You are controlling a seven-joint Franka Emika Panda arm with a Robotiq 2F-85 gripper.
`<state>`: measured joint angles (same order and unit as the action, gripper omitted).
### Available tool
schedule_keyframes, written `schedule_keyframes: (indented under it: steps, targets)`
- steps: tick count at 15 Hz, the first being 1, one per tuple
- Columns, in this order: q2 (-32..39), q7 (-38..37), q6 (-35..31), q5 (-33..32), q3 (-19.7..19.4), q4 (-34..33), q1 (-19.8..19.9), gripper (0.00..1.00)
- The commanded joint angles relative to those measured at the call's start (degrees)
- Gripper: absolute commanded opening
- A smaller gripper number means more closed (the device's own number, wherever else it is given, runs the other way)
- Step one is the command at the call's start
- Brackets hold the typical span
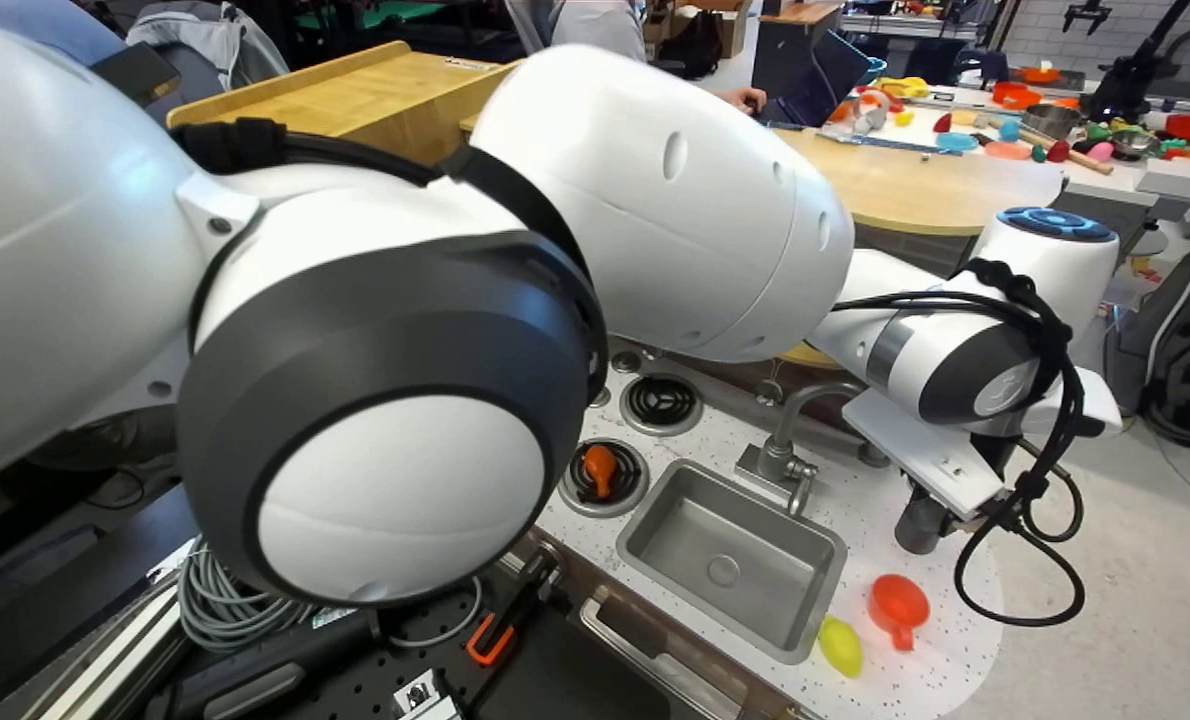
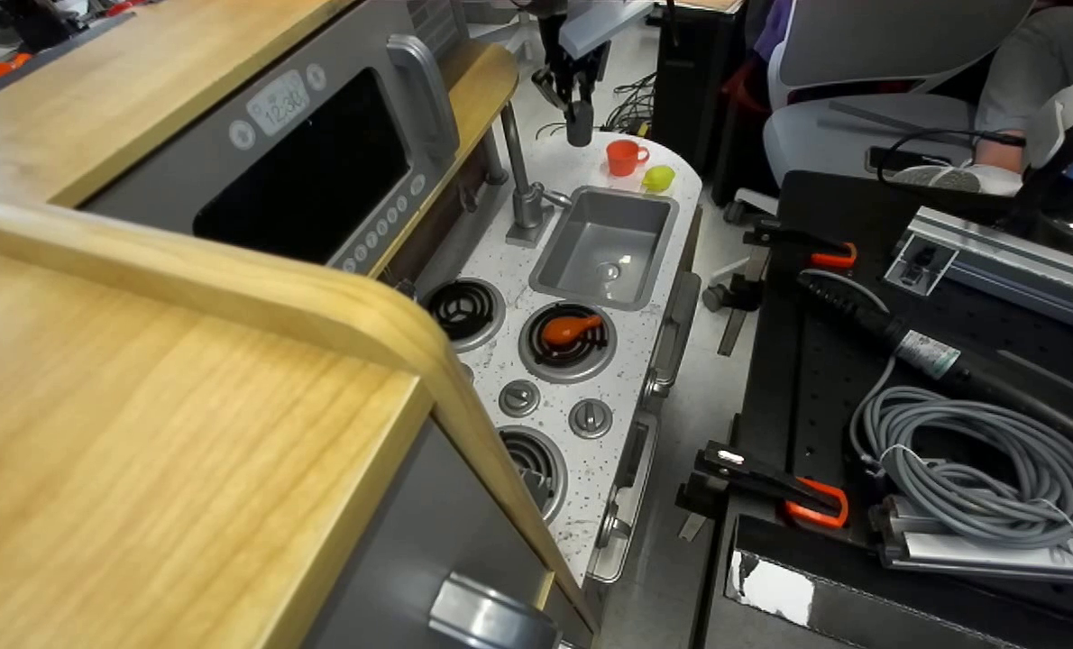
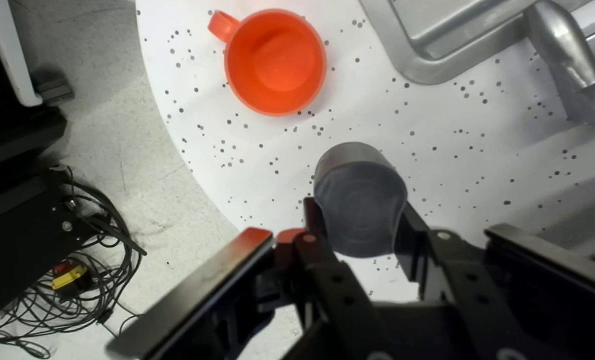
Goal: Remove the grey cylinder from the orange mug
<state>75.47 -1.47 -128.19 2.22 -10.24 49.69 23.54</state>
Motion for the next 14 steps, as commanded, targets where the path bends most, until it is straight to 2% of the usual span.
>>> schedule_keyframes:
  steps: [1, 7, 8, 9, 14]
  targets:
    - [5.08, -1.23, 1.29, 0.31, 0.52, -5.62, 1.54, 0.11]
    - [9.85, -4.15, 2.61, 0.29, 0.04, -8.32, 2.56, 0.11]
    - [9.77, -4.10, 3.31, 0.28, 0.20, -8.81, 2.56, 0.61]
    - [8.67, -3.93, 3.09, 0.44, 0.28, -7.52, 2.33, 0.62]
    - [2.64, -0.92, 2.71, 0.92, 2.00, -2.48, 2.01, 0.99]
